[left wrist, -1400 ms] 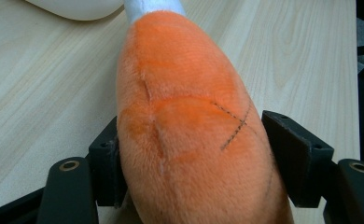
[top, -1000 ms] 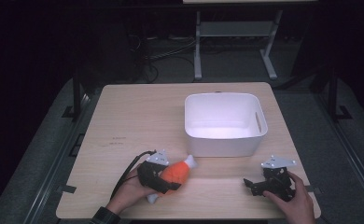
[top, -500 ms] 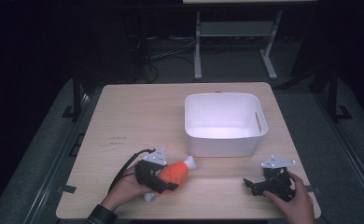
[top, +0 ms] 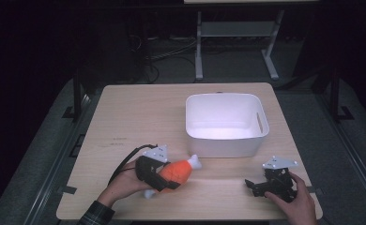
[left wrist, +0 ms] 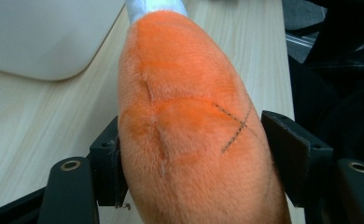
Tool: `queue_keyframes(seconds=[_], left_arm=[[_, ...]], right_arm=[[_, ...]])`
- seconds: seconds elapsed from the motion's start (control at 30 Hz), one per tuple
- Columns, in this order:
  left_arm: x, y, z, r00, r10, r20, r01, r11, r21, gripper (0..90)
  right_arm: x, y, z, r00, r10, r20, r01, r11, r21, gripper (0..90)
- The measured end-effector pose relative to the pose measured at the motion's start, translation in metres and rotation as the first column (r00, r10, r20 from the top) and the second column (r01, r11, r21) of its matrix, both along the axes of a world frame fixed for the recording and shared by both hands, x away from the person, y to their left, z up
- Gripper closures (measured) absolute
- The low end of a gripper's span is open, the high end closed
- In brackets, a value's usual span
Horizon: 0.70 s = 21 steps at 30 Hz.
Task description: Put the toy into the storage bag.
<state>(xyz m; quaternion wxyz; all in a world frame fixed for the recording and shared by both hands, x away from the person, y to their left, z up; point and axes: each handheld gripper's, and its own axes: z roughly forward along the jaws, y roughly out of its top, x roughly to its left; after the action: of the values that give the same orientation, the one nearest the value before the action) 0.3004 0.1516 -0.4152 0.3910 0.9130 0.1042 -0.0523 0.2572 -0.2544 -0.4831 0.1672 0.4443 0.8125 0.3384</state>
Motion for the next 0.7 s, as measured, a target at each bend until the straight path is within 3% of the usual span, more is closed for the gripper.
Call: queue_keyframes(seconds=[0.7], left_arm=[[0.009, -0.012, 0.036, 0.9961, -0.085, 0.023, 0.085, 0.9963, -0.013, 30.1]], right_arm=[[0.000, 0.000, 0.000, 1.0000, 0.001, 0.000, -0.001, 1.000, 0.001, 0.0]])
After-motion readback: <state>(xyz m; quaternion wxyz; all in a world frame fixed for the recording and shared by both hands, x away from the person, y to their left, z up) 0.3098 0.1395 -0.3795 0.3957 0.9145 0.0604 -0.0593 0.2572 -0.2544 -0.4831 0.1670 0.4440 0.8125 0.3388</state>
